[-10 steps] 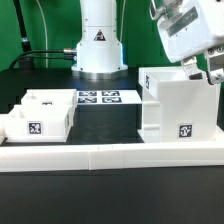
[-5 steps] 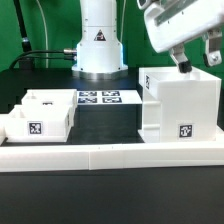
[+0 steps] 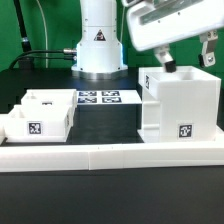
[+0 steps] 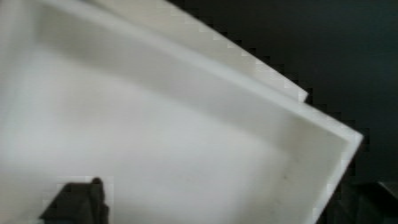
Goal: Assemble drawer
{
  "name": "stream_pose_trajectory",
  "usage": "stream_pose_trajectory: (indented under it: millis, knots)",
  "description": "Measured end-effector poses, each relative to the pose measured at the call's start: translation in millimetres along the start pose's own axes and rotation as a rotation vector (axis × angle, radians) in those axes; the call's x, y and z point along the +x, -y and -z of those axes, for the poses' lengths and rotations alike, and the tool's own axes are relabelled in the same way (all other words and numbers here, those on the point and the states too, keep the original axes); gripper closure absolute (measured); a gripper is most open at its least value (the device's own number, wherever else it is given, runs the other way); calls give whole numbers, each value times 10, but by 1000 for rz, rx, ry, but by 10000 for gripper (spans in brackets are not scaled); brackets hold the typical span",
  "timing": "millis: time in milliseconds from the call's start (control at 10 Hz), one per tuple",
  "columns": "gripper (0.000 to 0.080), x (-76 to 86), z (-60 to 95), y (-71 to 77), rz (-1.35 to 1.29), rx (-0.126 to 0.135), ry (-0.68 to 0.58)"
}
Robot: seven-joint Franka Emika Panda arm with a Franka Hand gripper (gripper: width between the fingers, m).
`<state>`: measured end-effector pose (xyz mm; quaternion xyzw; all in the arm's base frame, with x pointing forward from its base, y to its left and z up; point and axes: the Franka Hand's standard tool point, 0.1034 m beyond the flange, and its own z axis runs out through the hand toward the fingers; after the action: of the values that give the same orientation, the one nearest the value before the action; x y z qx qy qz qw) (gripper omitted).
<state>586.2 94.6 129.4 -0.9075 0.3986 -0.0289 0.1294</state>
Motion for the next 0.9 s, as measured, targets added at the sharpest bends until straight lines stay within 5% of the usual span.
stream_pose_trajectory:
  millis: [400, 700, 900]
  knots:
    - [151, 107, 212, -101, 329, -11, 8]
    - [151, 109, 179, -127, 571, -22, 12]
    - [151, 77, 170, -347, 735, -106, 62]
